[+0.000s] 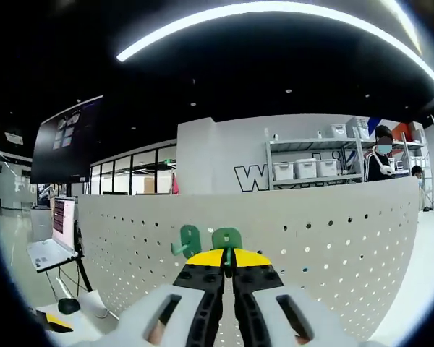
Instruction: Insert the hook assembly into the mounting plate slot until the hook locks in place.
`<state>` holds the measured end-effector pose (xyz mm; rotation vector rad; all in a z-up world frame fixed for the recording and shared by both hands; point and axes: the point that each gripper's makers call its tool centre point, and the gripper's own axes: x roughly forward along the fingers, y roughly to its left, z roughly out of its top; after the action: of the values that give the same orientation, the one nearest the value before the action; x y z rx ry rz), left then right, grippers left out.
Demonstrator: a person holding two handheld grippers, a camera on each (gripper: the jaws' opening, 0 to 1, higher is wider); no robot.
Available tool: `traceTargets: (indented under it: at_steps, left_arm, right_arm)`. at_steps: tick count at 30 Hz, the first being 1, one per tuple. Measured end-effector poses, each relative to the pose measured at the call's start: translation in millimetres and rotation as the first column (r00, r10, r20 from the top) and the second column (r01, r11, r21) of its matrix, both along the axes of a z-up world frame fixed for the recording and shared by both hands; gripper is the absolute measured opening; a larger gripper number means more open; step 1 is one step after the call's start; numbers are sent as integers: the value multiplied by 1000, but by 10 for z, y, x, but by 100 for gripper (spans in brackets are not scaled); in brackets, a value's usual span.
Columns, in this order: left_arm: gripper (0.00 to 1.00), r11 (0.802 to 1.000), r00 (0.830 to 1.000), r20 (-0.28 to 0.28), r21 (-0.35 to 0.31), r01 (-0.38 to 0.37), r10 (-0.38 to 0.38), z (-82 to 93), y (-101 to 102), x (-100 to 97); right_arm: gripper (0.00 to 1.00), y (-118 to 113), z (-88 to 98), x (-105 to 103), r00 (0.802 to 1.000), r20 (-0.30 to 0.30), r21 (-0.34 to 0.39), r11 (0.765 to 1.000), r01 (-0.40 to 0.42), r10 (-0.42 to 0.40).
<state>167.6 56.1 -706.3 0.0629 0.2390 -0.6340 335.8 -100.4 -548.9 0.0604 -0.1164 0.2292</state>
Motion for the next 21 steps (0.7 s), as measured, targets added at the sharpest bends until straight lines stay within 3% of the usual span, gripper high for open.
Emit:
traceTargets:
  at_steps: [21]
  left_arm:
    - [84,1000,1000,-11,6,-21,21,-44,48,-12]
  right_arm:
    - [1,-15,69,167,1000,8,-1,1000,12,-12]
